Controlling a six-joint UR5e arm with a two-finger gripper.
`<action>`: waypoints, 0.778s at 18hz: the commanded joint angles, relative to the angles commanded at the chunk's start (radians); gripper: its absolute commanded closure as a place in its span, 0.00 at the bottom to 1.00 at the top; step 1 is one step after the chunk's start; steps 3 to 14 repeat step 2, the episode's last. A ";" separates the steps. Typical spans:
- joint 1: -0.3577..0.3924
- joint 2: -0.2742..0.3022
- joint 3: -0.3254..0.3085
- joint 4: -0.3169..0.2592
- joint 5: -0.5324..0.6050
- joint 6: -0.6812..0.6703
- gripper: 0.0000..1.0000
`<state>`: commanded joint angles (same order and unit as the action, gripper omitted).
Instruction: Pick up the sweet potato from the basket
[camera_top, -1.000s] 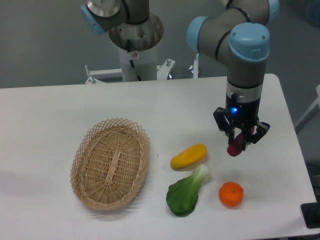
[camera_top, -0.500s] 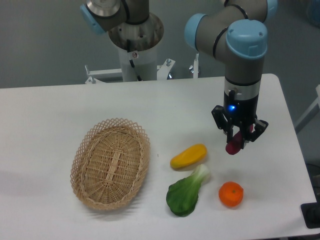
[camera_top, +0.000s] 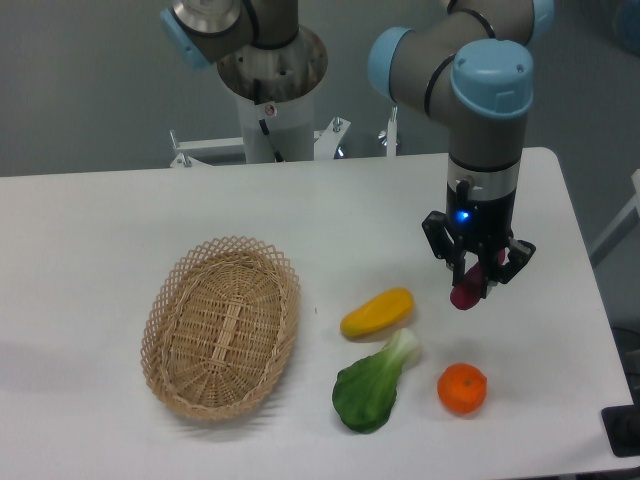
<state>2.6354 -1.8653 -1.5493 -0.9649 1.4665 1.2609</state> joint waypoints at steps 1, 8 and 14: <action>0.000 -0.002 0.002 0.000 0.000 0.000 0.72; 0.000 -0.002 0.003 0.000 0.000 0.000 0.72; 0.000 -0.002 0.003 0.000 0.000 0.000 0.72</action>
